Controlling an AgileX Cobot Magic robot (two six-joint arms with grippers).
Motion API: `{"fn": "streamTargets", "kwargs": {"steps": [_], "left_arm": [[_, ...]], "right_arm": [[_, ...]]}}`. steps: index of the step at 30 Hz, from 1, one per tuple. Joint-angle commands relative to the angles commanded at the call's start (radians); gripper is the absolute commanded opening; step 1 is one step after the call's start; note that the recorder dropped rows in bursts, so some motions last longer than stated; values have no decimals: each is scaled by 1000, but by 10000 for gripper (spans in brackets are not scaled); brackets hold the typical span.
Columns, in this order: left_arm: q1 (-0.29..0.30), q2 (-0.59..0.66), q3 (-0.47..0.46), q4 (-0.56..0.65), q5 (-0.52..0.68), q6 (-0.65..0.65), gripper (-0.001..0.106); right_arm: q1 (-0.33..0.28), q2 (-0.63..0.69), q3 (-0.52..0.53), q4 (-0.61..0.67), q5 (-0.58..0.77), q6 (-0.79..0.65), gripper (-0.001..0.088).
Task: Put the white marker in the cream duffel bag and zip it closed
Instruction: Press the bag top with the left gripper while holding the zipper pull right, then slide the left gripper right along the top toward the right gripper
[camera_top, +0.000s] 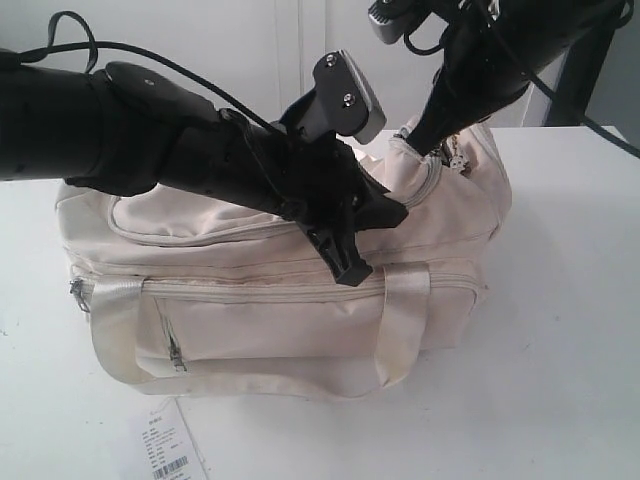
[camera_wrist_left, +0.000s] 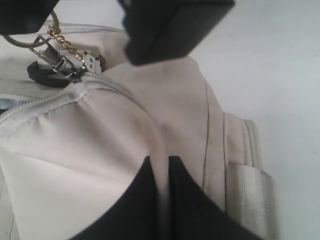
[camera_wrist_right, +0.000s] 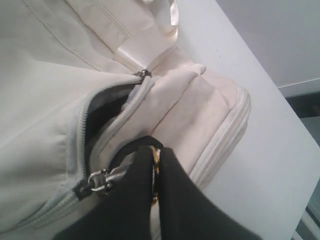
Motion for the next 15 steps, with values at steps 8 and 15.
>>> {"fn": "streamTargets", "kwargs": {"steps": [8, 15], "left_arm": [[0, -28, 0, 2, 13, -2, 0], [0, -28, 0, 11, 10, -57, 86]], "right_arm": [[0, 0, 0, -4, -27, 16, 0], [0, 0, 0, 47, 88, 43, 0]]}}
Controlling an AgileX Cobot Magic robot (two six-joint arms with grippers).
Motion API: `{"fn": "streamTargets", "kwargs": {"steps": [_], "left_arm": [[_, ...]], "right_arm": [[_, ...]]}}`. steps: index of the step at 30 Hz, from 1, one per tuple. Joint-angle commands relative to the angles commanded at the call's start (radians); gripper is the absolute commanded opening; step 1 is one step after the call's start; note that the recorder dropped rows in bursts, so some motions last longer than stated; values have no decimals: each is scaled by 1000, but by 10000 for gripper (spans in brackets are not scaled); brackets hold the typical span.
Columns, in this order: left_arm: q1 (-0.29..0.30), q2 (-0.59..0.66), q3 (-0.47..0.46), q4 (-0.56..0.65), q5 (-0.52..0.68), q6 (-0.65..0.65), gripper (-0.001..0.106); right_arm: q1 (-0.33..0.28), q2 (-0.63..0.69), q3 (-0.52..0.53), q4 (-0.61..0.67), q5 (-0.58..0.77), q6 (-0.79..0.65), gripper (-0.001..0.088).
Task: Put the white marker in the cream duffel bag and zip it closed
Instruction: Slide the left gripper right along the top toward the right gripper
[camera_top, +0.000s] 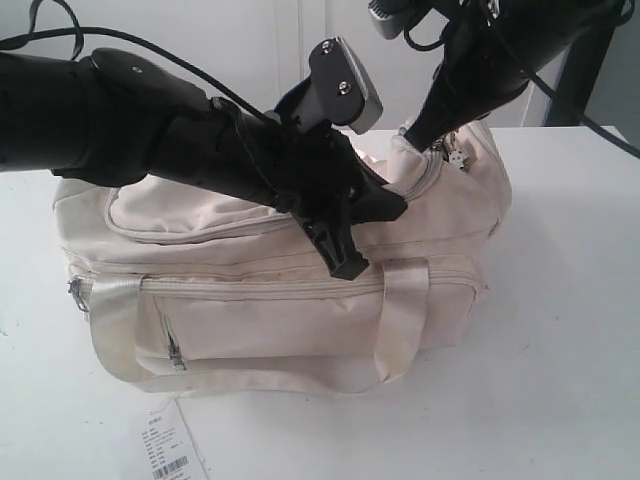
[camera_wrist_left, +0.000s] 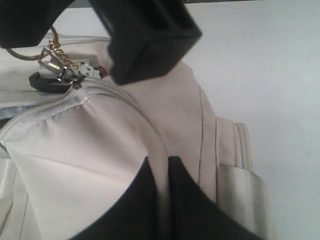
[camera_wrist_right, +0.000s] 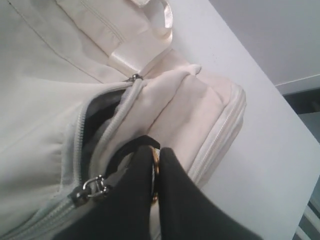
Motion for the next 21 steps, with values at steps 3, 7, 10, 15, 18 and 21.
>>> {"fn": "streamTargets", "kwargs": {"steps": [3, 7, 10, 15, 18, 21], "left_arm": [[0, 2, 0, 0, -37, -2, 333], [0, 2, 0, 0, -134, -79, 577], [0, -2, 0, 0, -165, -202, 606], [0, -23, -2, -31, -135, -338, 606], [0, -27, -2, -67, -92, -346, 606], [0, -34, -2, -91, -72, -346, 606]], "right_arm": [[0, 0, 0, 35, 7, -2, 0], [0, 0, 0, 52, 22, -2, 0], [0, 0, 0, 52, 60, -2, 0], [0, 0, 0, 105, 86, -2, 0], [0, 0, 0, 138, 75, -2, 0], [0, -4, 0, 154, 75, -2, 0]]}}
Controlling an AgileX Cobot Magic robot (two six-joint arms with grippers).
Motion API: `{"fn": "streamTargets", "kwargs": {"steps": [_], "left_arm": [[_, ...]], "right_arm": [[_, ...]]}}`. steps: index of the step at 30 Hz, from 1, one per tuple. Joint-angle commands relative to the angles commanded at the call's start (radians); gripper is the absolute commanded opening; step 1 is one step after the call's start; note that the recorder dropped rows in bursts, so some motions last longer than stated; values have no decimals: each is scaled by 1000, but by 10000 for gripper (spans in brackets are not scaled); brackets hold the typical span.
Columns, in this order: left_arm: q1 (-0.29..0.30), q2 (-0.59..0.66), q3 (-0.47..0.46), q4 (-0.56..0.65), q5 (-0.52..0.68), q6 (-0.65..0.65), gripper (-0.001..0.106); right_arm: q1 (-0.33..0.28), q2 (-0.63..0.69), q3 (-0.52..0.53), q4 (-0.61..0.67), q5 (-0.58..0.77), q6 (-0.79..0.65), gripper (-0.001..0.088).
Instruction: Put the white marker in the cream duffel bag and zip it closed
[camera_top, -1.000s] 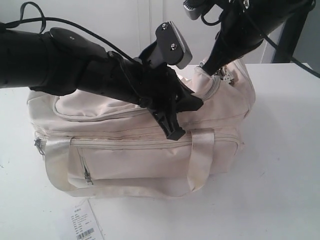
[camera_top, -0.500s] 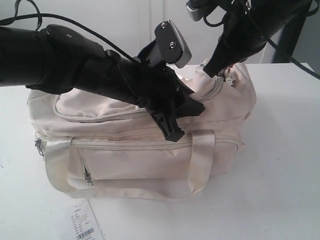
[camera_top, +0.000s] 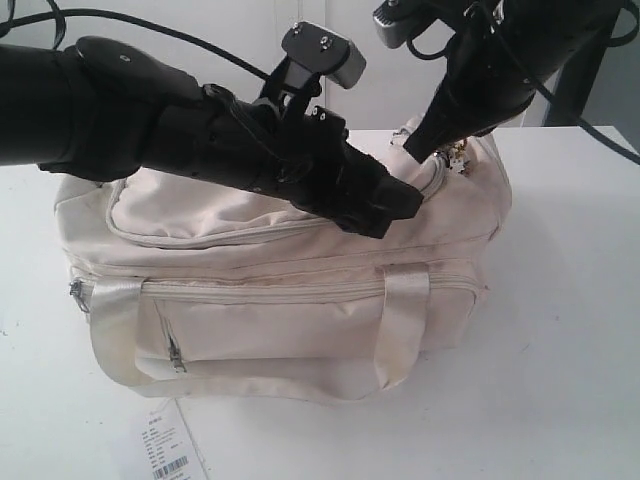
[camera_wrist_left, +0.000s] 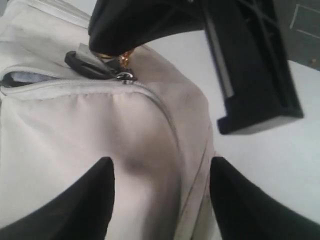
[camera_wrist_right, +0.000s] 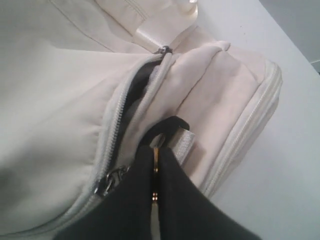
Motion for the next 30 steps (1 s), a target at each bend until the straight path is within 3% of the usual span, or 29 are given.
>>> {"fn": "streamTargets", "kwargs": {"steps": [6, 12, 16, 19, 30], "left_arm": [[-9, -4, 0, -36, -16, 2, 606], [-83, 14, 0, -38, -257, 7, 606], [-106, 49, 0, -79, -325, -44, 606], [-106, 77, -14, -92, -335, -108, 606], [-108, 130, -95, -92, -335, -97, 604]], "right_arm": [[0, -35, -46, 34, 26, -7, 0], [0, -34, -67, 36, 66, -7, 0], [0, -34, -67, 38, 83, -7, 0], [0, -34, -67, 38, 83, -7, 0], [0, -34, -67, 38, 82, -30, 0]]}}
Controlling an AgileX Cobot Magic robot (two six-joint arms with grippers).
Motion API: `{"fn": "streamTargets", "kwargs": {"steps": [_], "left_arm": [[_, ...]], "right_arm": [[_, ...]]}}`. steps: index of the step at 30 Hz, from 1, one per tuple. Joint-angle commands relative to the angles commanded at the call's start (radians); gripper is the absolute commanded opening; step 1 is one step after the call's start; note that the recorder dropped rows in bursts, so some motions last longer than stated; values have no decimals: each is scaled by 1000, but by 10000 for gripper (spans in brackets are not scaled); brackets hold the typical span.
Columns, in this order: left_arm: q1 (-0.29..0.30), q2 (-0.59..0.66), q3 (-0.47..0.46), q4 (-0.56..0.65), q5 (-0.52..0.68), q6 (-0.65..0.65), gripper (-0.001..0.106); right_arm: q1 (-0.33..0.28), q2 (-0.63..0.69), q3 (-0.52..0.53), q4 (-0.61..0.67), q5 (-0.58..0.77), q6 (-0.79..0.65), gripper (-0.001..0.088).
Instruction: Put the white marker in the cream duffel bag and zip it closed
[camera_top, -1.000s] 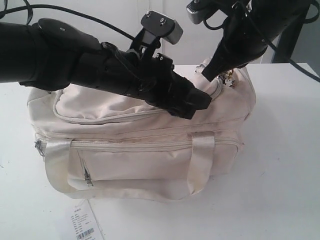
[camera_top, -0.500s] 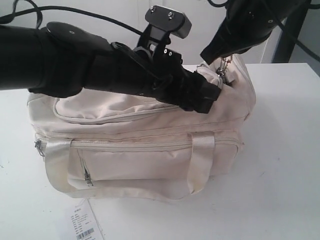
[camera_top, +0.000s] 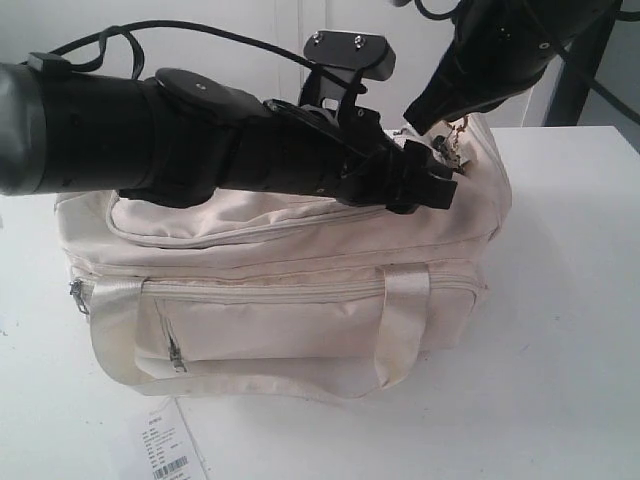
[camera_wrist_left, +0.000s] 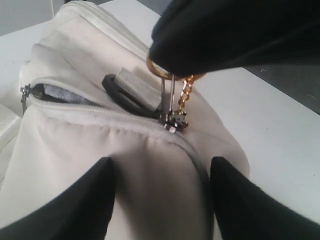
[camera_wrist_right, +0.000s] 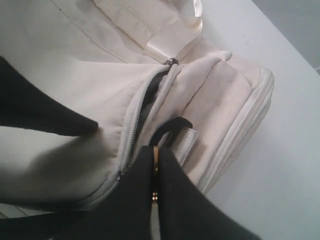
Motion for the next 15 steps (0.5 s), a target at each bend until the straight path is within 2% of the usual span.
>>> {"fn": "streamTargets", "kwargs": {"steps": [2, 5, 10, 15], "left_arm": [[0, 18, -4, 0, 0, -5, 575], [0, 39, -4, 0, 0, -2, 438], [0, 44, -4, 7, -6, 8, 2], [0, 44, -4, 7, 0, 8, 0]], "right_arm": [[0, 0, 0, 0, -1, 0, 0], [0, 0, 0, -6, -3, 0, 0], [0, 0, 0, -8, -28, 0, 0], [0, 0, 0, -10, -68, 0, 0]]}}
